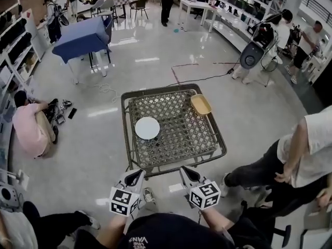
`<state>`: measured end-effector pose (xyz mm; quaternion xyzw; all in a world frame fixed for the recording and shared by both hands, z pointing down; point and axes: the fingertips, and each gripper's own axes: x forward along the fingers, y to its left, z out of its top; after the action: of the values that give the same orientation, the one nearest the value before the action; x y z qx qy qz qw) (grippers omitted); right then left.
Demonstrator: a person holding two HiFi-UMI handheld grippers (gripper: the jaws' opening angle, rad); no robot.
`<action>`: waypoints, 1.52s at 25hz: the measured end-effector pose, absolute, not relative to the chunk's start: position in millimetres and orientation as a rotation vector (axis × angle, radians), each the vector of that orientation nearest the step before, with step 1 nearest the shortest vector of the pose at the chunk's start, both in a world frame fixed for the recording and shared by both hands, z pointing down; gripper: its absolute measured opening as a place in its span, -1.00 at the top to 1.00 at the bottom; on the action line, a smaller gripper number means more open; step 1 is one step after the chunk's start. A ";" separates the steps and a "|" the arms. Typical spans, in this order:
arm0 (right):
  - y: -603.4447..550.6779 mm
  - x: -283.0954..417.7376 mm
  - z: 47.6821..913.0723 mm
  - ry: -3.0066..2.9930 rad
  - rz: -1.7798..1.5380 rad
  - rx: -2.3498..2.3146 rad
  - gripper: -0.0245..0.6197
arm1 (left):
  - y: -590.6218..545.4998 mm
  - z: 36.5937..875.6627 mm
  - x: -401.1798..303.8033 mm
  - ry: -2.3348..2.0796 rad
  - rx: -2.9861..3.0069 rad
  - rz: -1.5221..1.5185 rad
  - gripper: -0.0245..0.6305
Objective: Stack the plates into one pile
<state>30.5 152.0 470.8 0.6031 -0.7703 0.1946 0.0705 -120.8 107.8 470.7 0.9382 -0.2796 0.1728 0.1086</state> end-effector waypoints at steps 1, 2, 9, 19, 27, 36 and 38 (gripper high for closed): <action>160.9 30.4 471.0 -2.322 0.584 1.810 0.91 | 117.9 470.0 -120.7 -0.828 2.761 0.506 0.86; 170.0 30.6 471.7 -2.327 0.582 1.807 0.91 | 128.0 470.4 -120.9 -0.837 2.759 0.502 0.86; 231.3 32.9 465.0 -2.366 0.534 1.793 0.92 | 196.4 470.1 -129.1 -0.929 2.730 0.477 0.86; 283.6 35.1 454.1 -2.401 0.467 1.783 0.92 | 259.0 466.1 -129.8 -0.963 2.716 0.409 0.86; 305.2 38.1 445.5 -2.417 0.424 1.802 0.92 | 278.6 465.5 -129.0 -0.979 2.725 0.395 0.86; 318.4 32.9 439.9 -2.419 0.404 1.809 0.92 | 288.4 457.6 -133.7 -0.983 2.746 0.386 0.86; 318.2 34.9 444.1 -2.421 0.404 1.805 0.92 | 287.8 460.9 -130.3 -0.983 2.749 0.385 0.86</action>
<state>34.9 318.2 444.1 0.5916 -0.7938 0.1325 0.0475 -130.3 287.8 460.9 0.9290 -0.3322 0.1302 0.0984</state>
